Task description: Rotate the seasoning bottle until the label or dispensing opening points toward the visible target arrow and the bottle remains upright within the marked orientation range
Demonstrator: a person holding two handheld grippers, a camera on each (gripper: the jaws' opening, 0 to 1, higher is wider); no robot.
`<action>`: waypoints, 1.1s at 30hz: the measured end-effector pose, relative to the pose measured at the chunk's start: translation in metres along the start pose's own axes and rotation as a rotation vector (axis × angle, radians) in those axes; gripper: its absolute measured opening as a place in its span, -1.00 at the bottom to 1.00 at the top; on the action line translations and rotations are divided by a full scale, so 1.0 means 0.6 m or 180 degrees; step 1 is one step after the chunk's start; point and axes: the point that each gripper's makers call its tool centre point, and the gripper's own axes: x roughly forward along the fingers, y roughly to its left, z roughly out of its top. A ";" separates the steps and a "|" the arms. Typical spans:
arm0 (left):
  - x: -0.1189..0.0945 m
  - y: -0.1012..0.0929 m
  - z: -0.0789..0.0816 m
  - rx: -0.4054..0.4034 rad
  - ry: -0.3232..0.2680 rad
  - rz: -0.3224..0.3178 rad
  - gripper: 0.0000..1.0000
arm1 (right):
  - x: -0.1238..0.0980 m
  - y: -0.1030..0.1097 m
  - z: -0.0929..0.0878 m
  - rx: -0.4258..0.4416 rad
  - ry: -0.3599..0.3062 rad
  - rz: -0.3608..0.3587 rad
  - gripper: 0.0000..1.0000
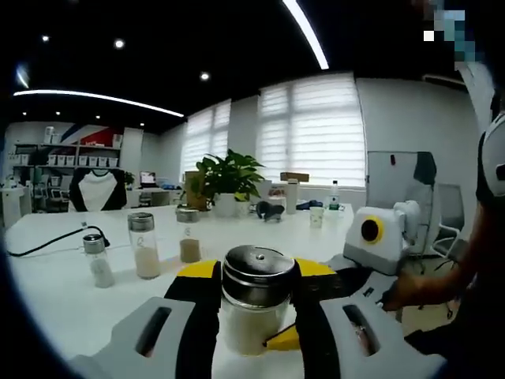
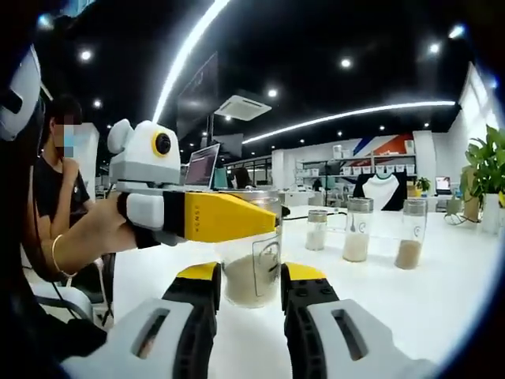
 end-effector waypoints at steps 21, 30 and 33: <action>-0.003 -0.015 0.007 -0.0079 0.0102 -0.0474 -0.27 | -0.003 0.016 -0.001 0.0010 0.0081 0.0476 -0.45; 0.012 -0.023 0.005 0.0072 0.0192 -0.0535 -0.26 | 0.023 0.007 0.014 -0.0271 0.0034 0.0635 -0.35; 0.012 -0.013 0.005 0.0079 0.0206 -0.0522 -0.26 | 0.025 0.004 0.012 -0.0208 0.0067 0.0647 -0.37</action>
